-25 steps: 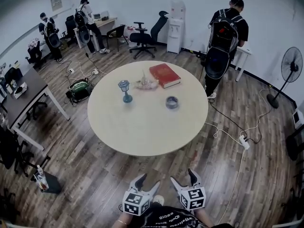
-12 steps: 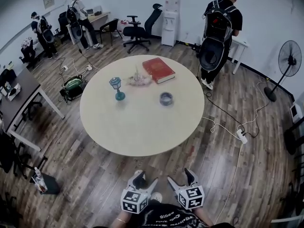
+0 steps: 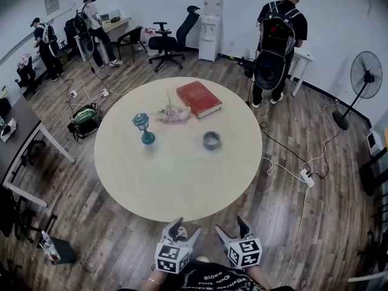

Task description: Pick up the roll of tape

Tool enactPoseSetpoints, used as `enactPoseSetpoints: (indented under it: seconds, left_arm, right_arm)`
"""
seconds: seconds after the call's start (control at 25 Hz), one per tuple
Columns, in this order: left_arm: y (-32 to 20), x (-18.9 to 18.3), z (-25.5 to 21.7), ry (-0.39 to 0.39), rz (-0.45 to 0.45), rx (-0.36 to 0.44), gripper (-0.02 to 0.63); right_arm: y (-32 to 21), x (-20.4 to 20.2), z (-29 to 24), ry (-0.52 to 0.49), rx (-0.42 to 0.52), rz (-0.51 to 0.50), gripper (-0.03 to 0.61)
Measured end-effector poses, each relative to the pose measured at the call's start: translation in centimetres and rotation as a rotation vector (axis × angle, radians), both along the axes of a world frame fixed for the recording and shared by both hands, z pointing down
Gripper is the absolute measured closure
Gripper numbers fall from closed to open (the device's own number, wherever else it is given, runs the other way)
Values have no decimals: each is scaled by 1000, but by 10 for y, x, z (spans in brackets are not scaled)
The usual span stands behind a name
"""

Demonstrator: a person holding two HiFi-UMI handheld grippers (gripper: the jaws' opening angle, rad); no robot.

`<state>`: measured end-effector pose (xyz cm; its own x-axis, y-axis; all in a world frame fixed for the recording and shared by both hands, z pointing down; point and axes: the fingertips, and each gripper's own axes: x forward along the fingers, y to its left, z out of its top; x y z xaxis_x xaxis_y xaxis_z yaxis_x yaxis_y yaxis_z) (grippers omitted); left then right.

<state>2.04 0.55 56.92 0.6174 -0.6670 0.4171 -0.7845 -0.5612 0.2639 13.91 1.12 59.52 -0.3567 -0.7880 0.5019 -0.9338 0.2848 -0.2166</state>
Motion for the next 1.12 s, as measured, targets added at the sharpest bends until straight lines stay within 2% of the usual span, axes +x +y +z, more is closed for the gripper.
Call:
enactPoseSetpoints:
  seconds: [0.4,0.72,0.84,1.12]
  left_arm:
    - [-112,-21,-6,-10,72,14,321]
    - [-163,-35,-11,-3,140,30,321]
    - [-179,-40,-14,12,126,46,321]
    - [-194,-49,-7,3,96,20,321]
  right_arm:
    - [-99,-28,-4,6,-3,56,215]
    - [-142,-49,-3,11,-14,104,215]
    - [-153,-54,0,21,-20,107,215]
    - [-167,-57,0,21,-28,94,215]
